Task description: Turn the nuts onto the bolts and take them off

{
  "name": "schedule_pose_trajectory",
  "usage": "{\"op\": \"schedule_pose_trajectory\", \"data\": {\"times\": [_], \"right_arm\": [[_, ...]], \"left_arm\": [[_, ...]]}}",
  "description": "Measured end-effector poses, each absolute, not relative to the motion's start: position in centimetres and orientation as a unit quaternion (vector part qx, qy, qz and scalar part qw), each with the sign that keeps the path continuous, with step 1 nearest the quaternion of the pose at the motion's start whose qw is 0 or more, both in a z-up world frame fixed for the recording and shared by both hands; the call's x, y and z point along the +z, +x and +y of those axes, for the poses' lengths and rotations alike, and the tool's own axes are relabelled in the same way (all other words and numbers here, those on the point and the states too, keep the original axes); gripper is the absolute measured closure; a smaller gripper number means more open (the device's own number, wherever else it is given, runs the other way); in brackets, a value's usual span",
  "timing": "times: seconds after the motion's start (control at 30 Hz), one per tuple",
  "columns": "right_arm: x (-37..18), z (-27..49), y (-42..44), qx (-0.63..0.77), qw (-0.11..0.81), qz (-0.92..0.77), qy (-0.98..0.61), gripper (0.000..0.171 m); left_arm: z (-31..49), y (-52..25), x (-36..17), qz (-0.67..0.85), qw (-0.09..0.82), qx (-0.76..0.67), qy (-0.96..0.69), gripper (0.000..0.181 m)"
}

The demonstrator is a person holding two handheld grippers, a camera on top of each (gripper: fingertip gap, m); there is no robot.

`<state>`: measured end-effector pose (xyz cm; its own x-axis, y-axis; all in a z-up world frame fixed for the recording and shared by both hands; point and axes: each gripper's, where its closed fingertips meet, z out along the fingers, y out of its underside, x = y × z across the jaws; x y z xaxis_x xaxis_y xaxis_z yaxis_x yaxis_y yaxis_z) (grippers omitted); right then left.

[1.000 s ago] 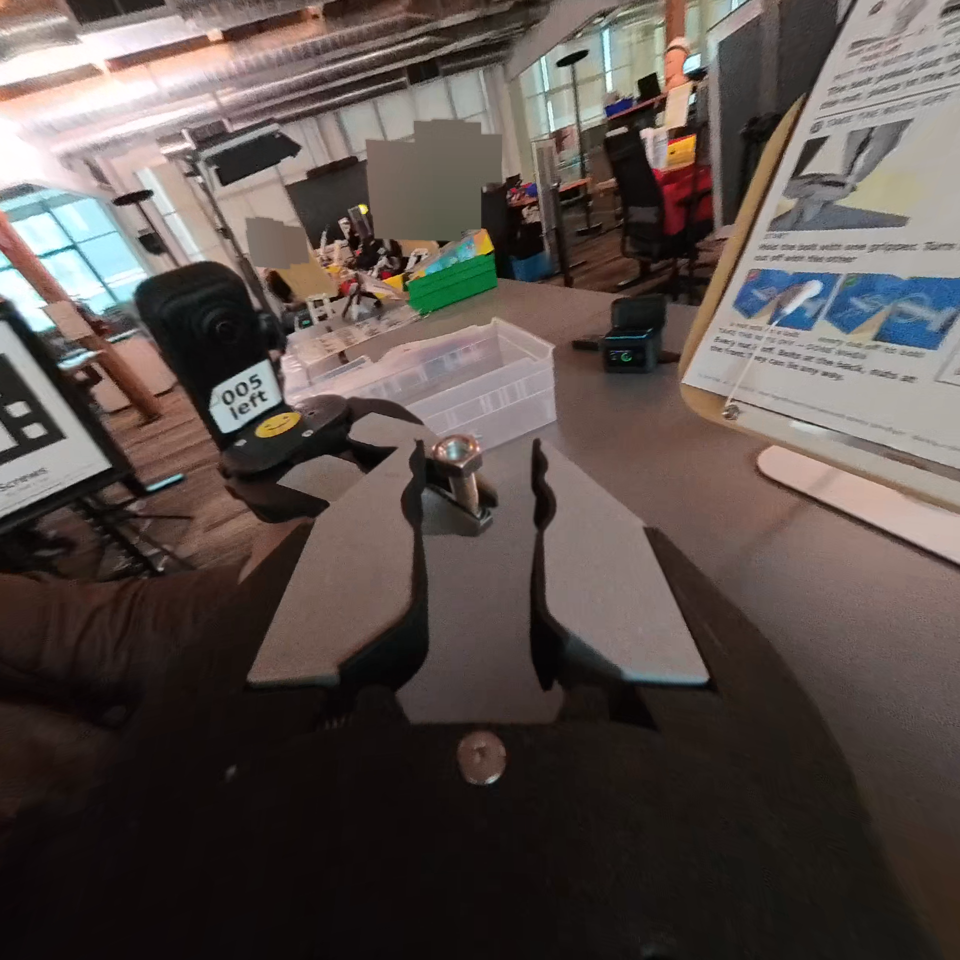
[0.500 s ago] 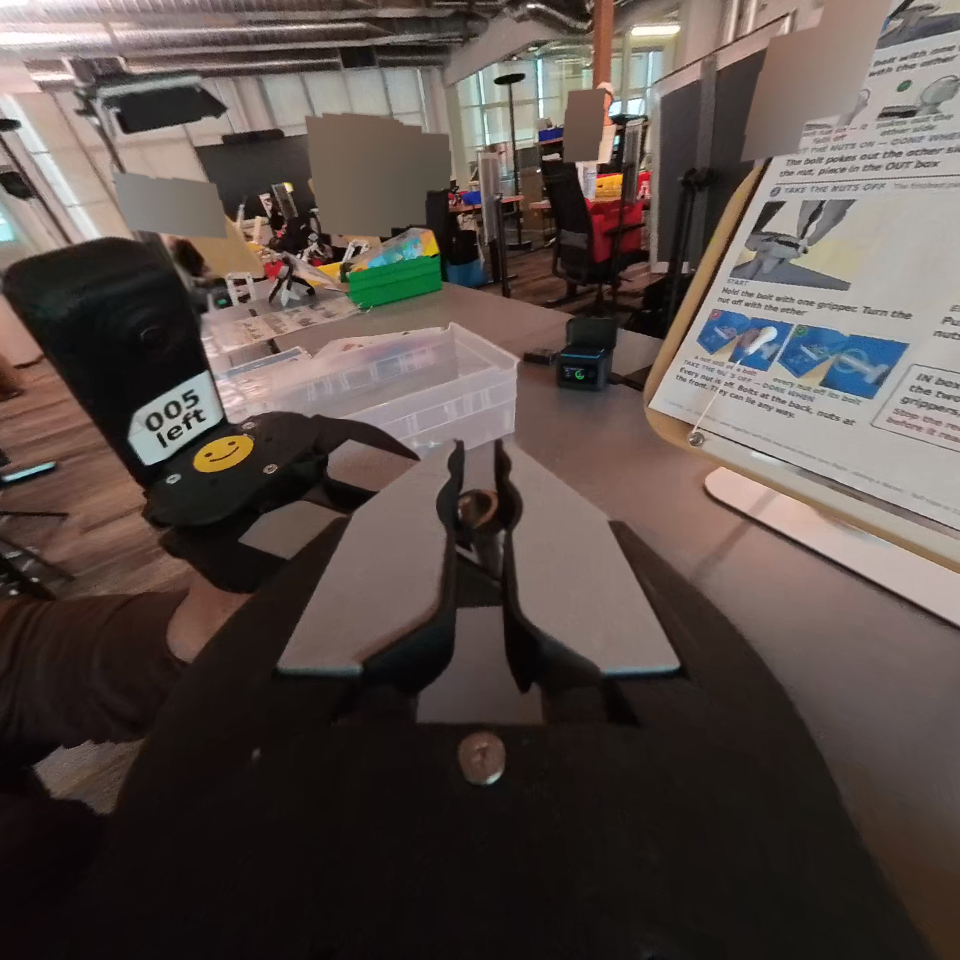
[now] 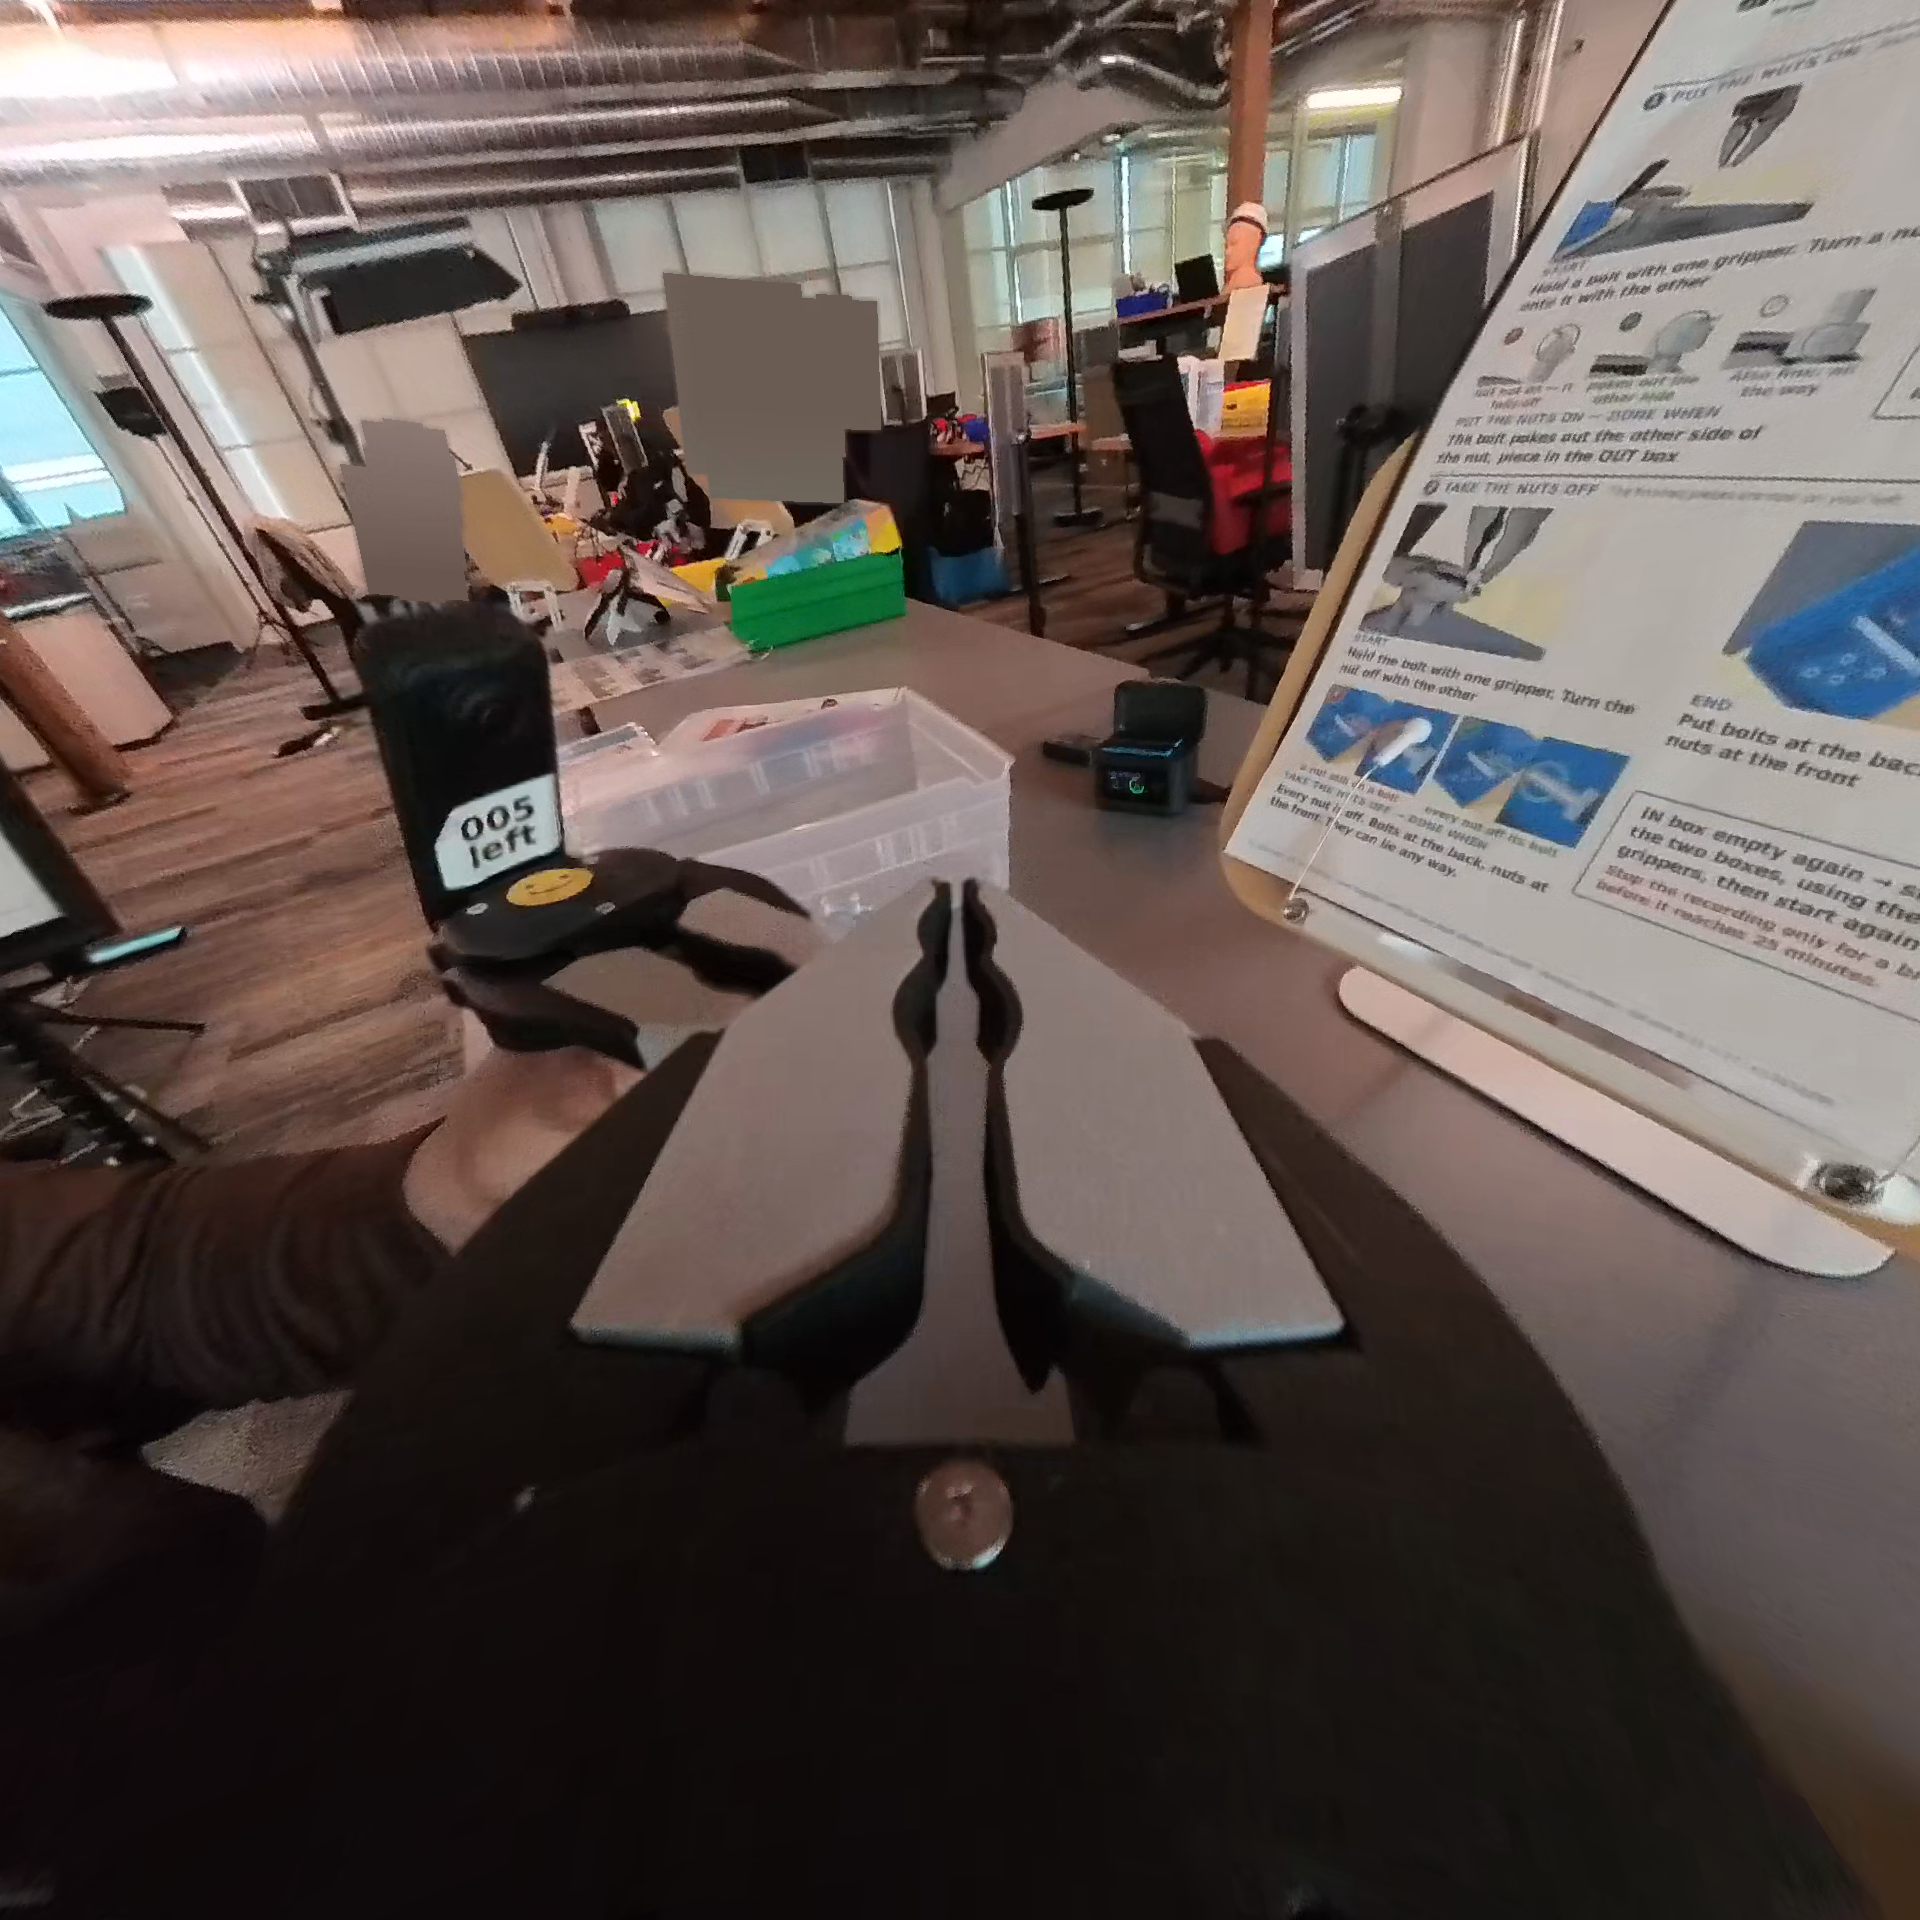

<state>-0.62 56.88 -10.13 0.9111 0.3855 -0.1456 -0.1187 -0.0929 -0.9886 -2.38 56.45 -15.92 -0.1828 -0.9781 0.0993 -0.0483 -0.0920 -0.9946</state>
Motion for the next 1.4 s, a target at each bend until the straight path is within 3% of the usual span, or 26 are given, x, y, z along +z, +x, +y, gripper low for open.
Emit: {"op": "schedule_pose_trajectory", "data": {"times": [0.07, 0.17, 0.5, 0.6, 0.83, 0.9, 1.0, 1.07, 1.13, 1.2, 1.3, 1.4], "right_arm": [[-11.9, 56.2, -1.1, 0.168, 0.655, -0.071, -0.734, 0.136], [-13.5, 55.7, -2.1, 0.115, 0.665, -0.039, -0.737, 0.125], [-14.0, 58.9, -3.8, 0.157, 0.650, -0.072, -0.740, 0.160], [-13.3, 59.2, -4.7, 0.238, 0.627, -0.119, -0.732, 0.168], [-9.4, 55.0, 0.5, 0.151, 0.647, -0.120, -0.737, 0.171], [-11.6, 51.9, 4.9, 0.042, 0.597, -0.104, -0.795, 0.171], [-18.9, 44.9, 14.2, -0.053, 0.435, -0.008, -0.899, 0.170], [-24.6, 41.0, 17.7, -0.071, 0.336, 0.034, -0.938, 0.169], [-28.8, 39.5, 18.5, -0.053, 0.295, 0.047, -0.953, 0.171], [-31.7, 38.5, 18.3, -0.027, 0.256, 0.060, -0.964, 0.160], [-30.0, 37.8, 19.2, -0.077, 0.285, 0.071, -0.953, 0.151], [-22.4, 39.8, 14.7, -0.014, 0.451, 0.042, -0.891, 0.147]], "left_arm": [[56.8, -2.0, -16.3, 0.537, 0.438, -0.528, -0.491, 0.174], [56.3, -1.5, -16.8, 0.551, 0.443, -0.507, -0.493, 0.173], [54.9, -1.3, -17.0, 0.572, 0.450, -0.483, -0.488, 0.173], [55.0, -1.8, -16.6, 0.562, 0.429, -0.512, -0.487, 0.173], [56.3, -2.5, -16.9, 0.555, 0.427, -0.519, -0.490, 0.173], [56.0, -2.7, -17.2, 0.565, 0.416, -0.524, -0.483, 0.173], [53.8, -2.6, -18.4, 0.599, 0.361, -0.546, -0.461, 0.173], [51.9, -2.0, -19.7, 0.624, 0.322, -0.549, -0.453, 0.174], [50.3, -1.0, -20.4, 0.641, 0.298, -0.549, -0.447, 0.173], [48.9, -0.2, -20.6, 0.651, 0.282, -0.551, -0.440, 0.173], [47.3, 0.8, -20.5, 0.658, 0.264, -0.558, -0.431, 0.173], [46.2, 1.7, -19.7, 0.654, 0.267, -0.572, -0.418, 0.173]]}}
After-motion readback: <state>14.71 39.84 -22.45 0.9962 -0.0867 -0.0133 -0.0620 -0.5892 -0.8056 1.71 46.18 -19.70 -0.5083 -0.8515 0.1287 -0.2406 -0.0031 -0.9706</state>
